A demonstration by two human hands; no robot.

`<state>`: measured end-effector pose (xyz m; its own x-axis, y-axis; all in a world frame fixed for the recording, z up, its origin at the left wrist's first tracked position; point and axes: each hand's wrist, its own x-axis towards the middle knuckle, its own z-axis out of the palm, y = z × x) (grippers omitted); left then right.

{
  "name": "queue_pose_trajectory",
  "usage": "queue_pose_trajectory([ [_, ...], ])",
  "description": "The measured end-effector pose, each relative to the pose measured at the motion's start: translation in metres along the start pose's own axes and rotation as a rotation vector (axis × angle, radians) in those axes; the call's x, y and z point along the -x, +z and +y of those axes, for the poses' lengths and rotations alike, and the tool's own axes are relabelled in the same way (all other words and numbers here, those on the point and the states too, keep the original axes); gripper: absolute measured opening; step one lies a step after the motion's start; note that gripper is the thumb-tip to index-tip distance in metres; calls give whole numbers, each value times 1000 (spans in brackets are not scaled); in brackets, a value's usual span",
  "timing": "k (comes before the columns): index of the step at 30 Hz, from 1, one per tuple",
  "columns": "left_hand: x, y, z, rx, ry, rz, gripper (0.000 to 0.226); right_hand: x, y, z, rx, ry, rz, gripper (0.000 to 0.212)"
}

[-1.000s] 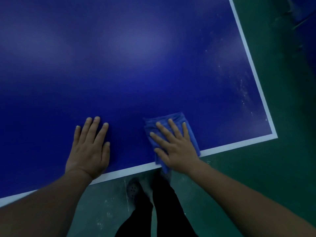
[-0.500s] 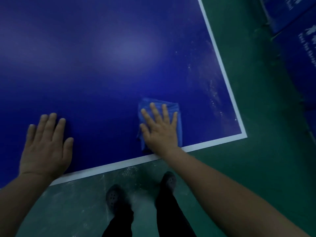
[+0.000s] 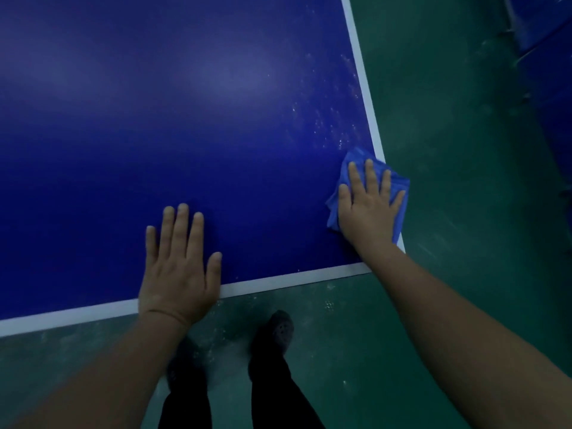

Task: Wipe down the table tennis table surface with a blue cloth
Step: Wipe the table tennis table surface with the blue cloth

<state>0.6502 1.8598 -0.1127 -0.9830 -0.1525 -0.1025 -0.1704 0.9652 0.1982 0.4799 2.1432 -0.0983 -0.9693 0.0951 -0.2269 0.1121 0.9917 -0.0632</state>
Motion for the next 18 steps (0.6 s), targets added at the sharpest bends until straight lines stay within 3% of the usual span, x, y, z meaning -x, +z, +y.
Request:
queue_pose_trajectory([
  [3,0,0,2,1,-8,-9,71,31,10,-43,-35,-38,6,59],
  [6,-1,1,0,12,-9,-19,70,94,28,-83,10,-473,-57,59],
  [8,0,1,0,31,-5,-16,69,114,37,-72,71,-637,-31,58],
  [10,0,0,0,39,-7,-17,69,98,35,-41,87,-608,-16,58],
  [14,0,-1,0,59,-11,-13,70,51,19,26,136,-366,-14,58],
  [18,2,-1,-1,69,-13,-11,70,47,14,7,48,-149,17,64],
])
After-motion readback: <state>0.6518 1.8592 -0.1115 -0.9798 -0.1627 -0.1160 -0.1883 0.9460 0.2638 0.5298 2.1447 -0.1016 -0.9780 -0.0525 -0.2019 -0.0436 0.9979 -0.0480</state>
